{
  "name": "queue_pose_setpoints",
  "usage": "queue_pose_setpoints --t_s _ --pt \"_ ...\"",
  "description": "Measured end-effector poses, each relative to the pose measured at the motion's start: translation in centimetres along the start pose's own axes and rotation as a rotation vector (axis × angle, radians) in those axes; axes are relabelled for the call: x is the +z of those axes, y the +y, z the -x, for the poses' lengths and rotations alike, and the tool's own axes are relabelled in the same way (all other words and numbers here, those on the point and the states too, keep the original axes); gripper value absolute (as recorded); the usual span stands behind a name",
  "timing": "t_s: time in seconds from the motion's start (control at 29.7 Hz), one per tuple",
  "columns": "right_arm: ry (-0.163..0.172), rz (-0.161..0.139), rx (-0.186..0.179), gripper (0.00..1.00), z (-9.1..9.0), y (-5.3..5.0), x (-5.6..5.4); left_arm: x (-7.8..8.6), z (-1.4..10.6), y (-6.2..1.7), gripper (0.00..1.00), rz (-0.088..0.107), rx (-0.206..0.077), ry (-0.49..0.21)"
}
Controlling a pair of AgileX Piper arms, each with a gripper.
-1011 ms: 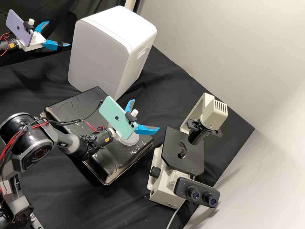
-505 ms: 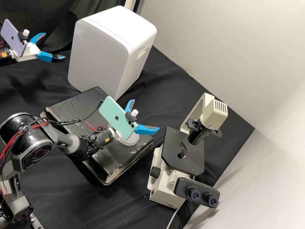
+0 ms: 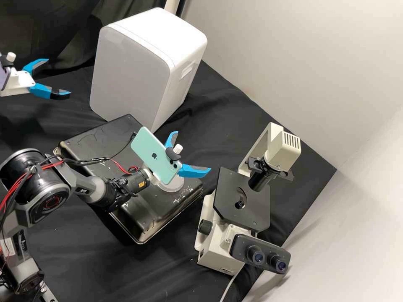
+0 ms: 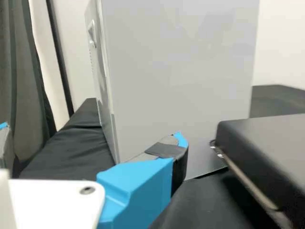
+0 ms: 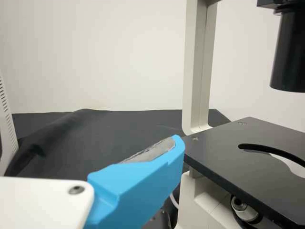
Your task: Place the petri dish on the microscope
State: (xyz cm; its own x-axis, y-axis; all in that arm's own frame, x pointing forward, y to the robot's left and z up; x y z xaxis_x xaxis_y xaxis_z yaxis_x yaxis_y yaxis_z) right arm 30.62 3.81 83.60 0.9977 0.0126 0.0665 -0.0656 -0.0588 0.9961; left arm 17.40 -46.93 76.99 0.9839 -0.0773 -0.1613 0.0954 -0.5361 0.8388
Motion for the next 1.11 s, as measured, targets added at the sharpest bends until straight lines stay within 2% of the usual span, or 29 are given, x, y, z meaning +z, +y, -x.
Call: queue_pose_setpoints --t_s 0.07,0.2,0.37,0.57,0.64,0.77,1.11 --pt "0.000 0.000 0.000 1.00 0.0 0.0 0.0 0.5 0.8 -0.13 1.00 0.020 0.001 -0.020" --pt "0.000 0.000 0.000 1.00 0.0 0.0 0.0 2.1 1.9 0.04 1.00 0.043 0.012 -0.068" --pt "0.000 0.000 0.000 1.00 0.0 0.0 0.0 4.1 3.4 0.42 1.00 0.050 0.036 -0.161" --pt "0.000 0.000 0.000 1.00 0.0 0.0 0.0 5.9 4.7 0.21 1.00 0.057 0.053 -0.248" --pt "0.000 0.000 0.000 1.00 0.0 0.0 0.0 6.4 4.9 -0.18 1.00 0.044 0.035 -0.275" --pt "0.000 0.000 0.000 1.00 0.0 0.0 0.0 6.7 4.9 -0.62 1.00 0.031 0.014 -0.285" --pt "0.000 0.000 0.000 1.00 0.0 0.0 0.0 6.9 4.9 -1.14 1.00 0.009 -0.009 -0.280"
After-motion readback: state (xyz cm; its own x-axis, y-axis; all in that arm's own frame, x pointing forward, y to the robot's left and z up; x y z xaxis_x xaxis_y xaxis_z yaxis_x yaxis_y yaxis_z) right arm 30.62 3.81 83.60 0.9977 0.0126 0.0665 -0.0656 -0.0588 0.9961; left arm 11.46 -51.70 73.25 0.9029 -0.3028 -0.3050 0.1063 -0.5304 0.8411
